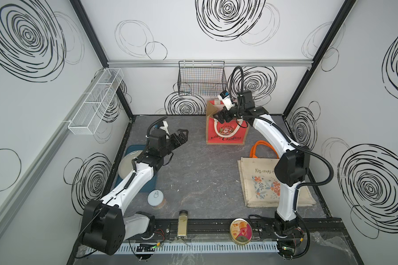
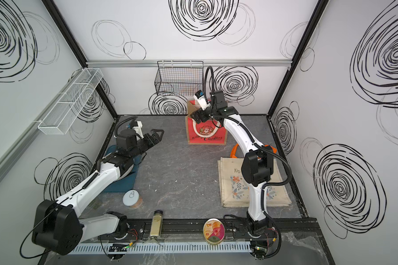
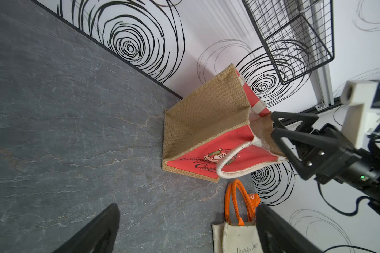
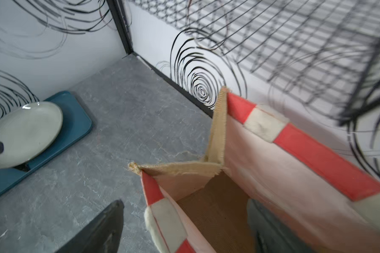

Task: Put away the canvas bag
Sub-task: Move the canvas bag to the center of the board.

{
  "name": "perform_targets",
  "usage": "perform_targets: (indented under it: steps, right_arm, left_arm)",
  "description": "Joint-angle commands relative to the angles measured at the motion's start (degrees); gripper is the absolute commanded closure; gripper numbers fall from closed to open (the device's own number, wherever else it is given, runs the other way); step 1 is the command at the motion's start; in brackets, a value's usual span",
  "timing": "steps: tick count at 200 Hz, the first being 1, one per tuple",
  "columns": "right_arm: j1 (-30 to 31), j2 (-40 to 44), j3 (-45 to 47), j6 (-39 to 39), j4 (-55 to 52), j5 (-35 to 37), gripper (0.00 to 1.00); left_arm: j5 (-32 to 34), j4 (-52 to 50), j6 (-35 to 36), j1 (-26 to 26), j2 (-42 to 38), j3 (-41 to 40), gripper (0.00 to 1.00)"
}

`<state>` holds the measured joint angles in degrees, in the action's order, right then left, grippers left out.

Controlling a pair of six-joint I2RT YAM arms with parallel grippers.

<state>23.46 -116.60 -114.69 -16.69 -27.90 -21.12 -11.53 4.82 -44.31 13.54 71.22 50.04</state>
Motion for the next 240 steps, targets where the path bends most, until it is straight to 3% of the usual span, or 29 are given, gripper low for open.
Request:
perform_targets:
  steps: [1,20,37,62,103,157,240]
  right_arm:
    - [0.28,-0.62,-2.06,-5.36,-5.37,-1.37,0.12]
    - [0.46,-1.86,-2.03,-5.94,-5.15,-4.1,0.19]
    - [0.96,-3.11,-2.02,-6.87,-4.49,-3.65,0.33]
    - [1.82,-5.29,-3.06,-8.93,-5.21,-1.7,0.81]
    - [4.41,-3.61,-3.25,-12.28,-6.18,1.12,0.97]
    - [10.99,-0.27,-2.18,-12.05,-13.19,3.66,1.0]
    - [23.18,5.41,4.75,1.52,-19.58,7.01,0.99]
  left_arm:
    - [-1.69,-1.87,2.86,-1.23,-0.9,2.0,0.01]
    - [-1.25,-4.5,4.76,-1.51,-1.7,2.87,0.01]
    - [-0.42,-6.03,6.12,-1.49,-2.68,3.14,0.01]
    - [-0.76,-7.16,7.0,-1.68,-3.69,3.39,0.01]
    - [-0.98,-8.84,9.02,-1.85,-5.92,2.97,0.01]
    - [0.68,-15.55,13.1,-3.3,-9.25,4.23,0.01]
    - [0.83,-27.97,18.8,-4.84,-12.33,7.59,0.02]
